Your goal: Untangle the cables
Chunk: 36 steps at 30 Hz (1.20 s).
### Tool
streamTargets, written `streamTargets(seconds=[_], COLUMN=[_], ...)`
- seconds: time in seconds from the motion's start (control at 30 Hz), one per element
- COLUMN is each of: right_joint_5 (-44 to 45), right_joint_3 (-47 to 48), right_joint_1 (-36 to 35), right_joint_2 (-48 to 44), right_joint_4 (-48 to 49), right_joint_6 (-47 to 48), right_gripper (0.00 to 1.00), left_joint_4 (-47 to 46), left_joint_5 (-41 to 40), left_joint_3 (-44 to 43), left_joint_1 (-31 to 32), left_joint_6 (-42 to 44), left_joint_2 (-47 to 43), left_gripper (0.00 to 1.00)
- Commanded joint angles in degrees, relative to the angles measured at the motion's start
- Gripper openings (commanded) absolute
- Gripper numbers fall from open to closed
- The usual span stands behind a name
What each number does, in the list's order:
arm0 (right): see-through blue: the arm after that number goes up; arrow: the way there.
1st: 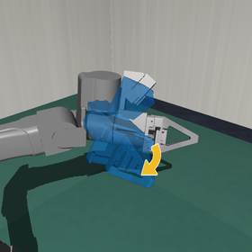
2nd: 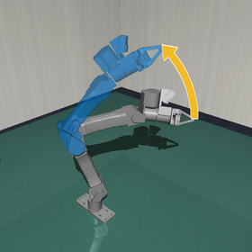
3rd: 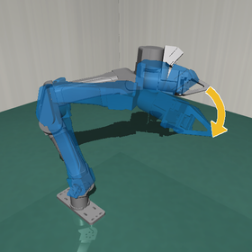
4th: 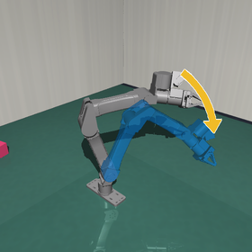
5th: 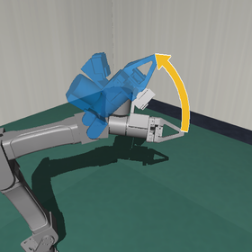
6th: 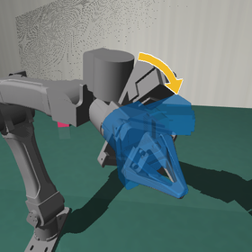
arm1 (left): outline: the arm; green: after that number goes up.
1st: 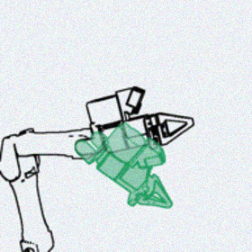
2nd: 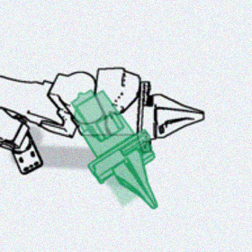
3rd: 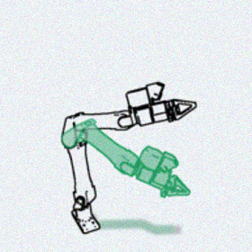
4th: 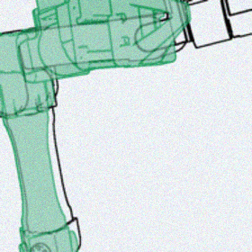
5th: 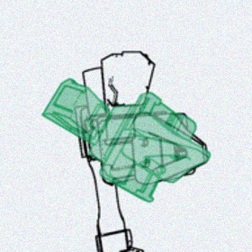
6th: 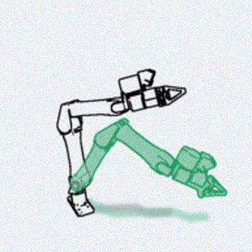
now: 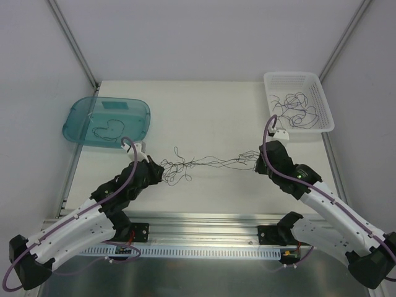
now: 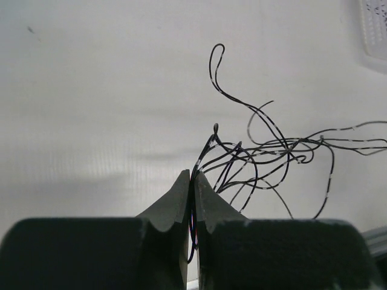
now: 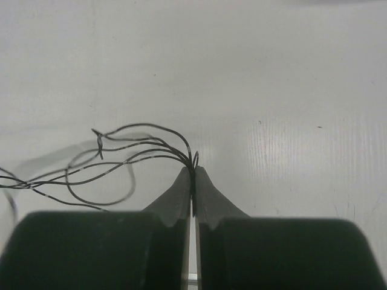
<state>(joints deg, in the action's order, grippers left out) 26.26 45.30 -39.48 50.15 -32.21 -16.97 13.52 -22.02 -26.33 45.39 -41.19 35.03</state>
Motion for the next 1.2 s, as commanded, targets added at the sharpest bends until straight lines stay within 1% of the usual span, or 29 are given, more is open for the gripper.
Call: streamTargets(seconds=[0.0,0.1,0.2,0.33,0.4,0.5,0.6,0.63,0.7,0.73,0.77,0.8,0.87,0.9,0.93,0.97,1.03,1.07,1.1,1.13,1.17], right_joint_5=[1.3,-0.4,0.5,1.3,0.8,-2.6,-8.5,-12.2,-15.8,-19.5,-21.1,-21.8,-19.3,-18.1,-15.7,-14.7,-12.5,-12.2,-12.5,-12.7,-13.0], right_joint_3=[-0.9,-0.7,0.7,3.3,4.8,6.3,6.3,6.1,4.9,4.6,4.4,4.4,4.2,3.6,2.1,1.5,0.3,0.2,0.4,0.6,1.0], right_joint_1=[1.4,1.4,2.7,5.7,6.8,7.2,7.2,7.1,7.2,7.2,7.1,7.1,7.1,7.1,7.1,7.1,7.1,7.1,7.0,6.3,5.5], right_joint_2=[-2.4,-2.5,-3.5,-6.9,-9.0,-10.3,-8.8,-8.1,-7.0,-5.5,-4.5,-3.5,-0.1,0.7,1.3,2.0,2.8,3.8,4.2,4.5,4.6], right_joint_4=[-2.2,-2.8,-5.4,-9.4,-10.5,-10.4,-8.5,-8.1,-5.7,-4.9,-4.2,-4.4,-5.3,-5.0,-4.7,-4.4,-4.1,-4.1,-4.3,-4.1,-3.6], right_joint_6=[-2.0,-1.9,-1.3,-0.1,0.6,1.6,3.0,3.2,3.8,4.3,4.5,4.6,3.3,2.9,2.1,1.2,0.5,0.4,0.7,1.2,2.2], right_gripper=[0.01,0.01,0.01,0.01,0.01,0.01,0.01,0.01,0.01,0.02,0.04,0.09,0.10,0.10,0.10,0.10,0.13,0.16,0.28,0.34,0.41], left_joint_4=[8.2,9.8,13.4,15.8,16.4,16.5,16.3,16.1,15.8,15.7,15.7,15.4,14.6,12.9,11.5,10.4,6.9,5.9,4.9,3.4,2.7], left_joint_5=[-8.8,-9.6,-11.3,-12.2,-11.5,-9.1,-6.6,-5.8,-3.1,-1.8,1.2,2.6,5.8,9.2,11.4,12.8,15.3,15.6,16.0,17.0,17.7], left_joint_3=[-0.7,0.1,0.4,1.1,1.6,1.9,1.2,0.8,-0.2,-1.2,-1.7,-2.1,-3.1,-3.4,-3.6,-4.3,-5.5,-6.1,-6.9,-9.0,-10.2], left_joint_1=[-0.4,-0.7,-1.9,-4.5,-7.1,-10.3,-10.5,-10.5,-10.6,-10.5,-10.6,-10.5,-10.6,-10.6,-10.5,-10.5,-10.6,-10.6,-10.5,-10.6,-10.5], left_joint_6=[-3.4,-3.7,-5.4,-7.6,-8.7,-9.2,-8.2,-7.8,-5.4,-4.4,-2.9,-2.5,-1.1,0.0,1.0,2.6,4.0,5.6,6.5,7.6,9.8], left_joint_2=[-1.7,-0.8,1.1,2.1,2.4,3.3,3.7,3.9,4.8,5.1,5.7,5.8,5.8,5.7,5.5,5.4,5.8,6.4,7.2,10.0,11.9], left_gripper=[0.00,0.00,0.00,0.00,0.00,0.00,0.00,0.00,0.00,0.00,0.00,0.00,0.14,0.19,0.23,0.29,0.34,0.37,0.38,0.39,0.43])
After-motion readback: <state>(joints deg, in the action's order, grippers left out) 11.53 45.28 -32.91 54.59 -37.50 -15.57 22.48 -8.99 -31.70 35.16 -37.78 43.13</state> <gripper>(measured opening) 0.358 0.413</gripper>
